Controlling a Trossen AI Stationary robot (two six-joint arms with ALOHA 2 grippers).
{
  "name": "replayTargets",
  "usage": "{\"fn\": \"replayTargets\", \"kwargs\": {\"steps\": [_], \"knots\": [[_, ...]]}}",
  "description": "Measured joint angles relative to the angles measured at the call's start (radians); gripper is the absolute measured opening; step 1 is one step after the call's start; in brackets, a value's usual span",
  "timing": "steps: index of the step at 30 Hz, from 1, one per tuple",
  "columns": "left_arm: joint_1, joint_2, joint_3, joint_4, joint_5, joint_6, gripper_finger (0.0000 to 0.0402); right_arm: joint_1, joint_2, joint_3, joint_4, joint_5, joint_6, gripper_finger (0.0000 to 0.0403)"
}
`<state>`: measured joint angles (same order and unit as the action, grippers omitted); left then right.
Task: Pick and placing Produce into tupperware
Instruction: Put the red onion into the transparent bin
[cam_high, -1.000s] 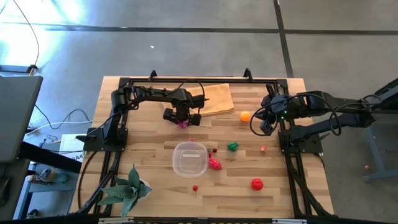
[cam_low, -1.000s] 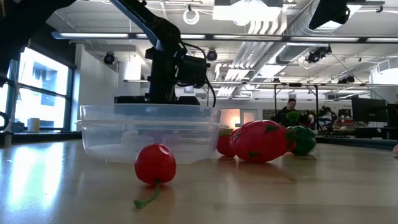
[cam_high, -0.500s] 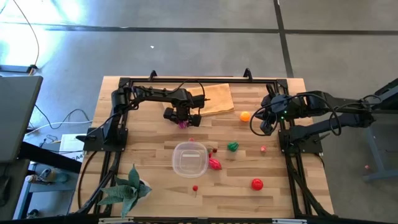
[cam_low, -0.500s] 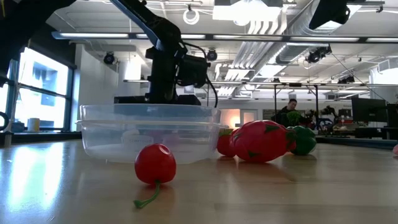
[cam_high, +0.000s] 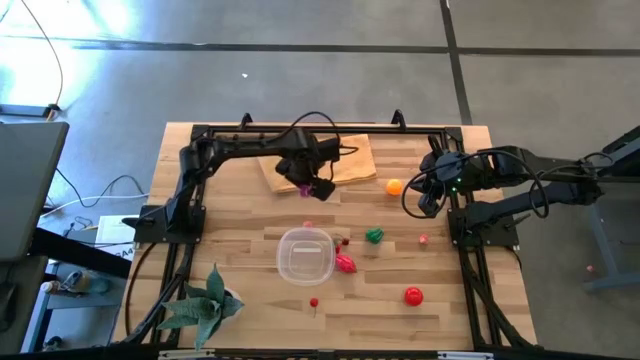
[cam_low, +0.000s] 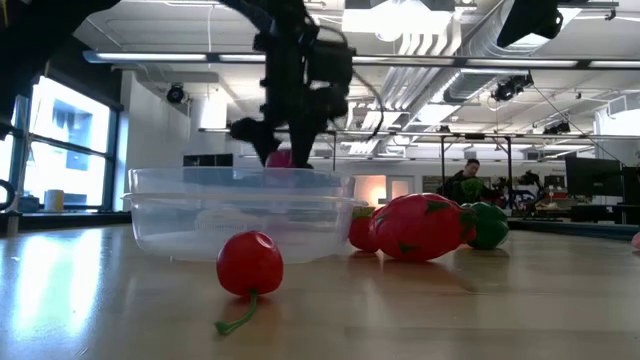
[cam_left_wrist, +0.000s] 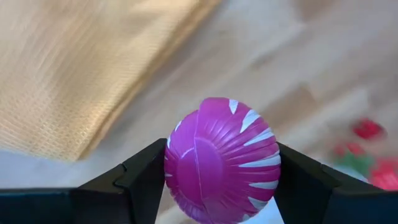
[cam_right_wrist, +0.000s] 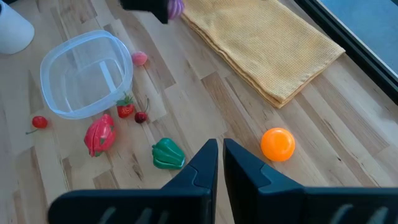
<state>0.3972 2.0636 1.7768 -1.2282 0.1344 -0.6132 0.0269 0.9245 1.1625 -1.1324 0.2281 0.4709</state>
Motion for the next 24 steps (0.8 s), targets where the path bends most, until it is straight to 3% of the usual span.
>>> {"fn": "replayTargets", "kwargs": {"steps": [11, 19, 24], "knots": [[-0.202, 0.000, 0.363, -0.191, 0.004, 0.269, 0.0238, 0.000, 0.000, 0.000, 0.000, 0.000, 0.000, 0.0018], [-0.390, 0.002, 0.384, -0.214, -0.110, 0.388, 0.0238, 0.000, 0.000, 0.000, 0.000, 0.000, 0.000, 0.0018], [-0.456, 0.029, 0.332, -0.186, -0.184, 0.521, 0.0239, 0.000, 0.000, 0.000, 0.000, 0.000, 0.000, 0.0018]]}}
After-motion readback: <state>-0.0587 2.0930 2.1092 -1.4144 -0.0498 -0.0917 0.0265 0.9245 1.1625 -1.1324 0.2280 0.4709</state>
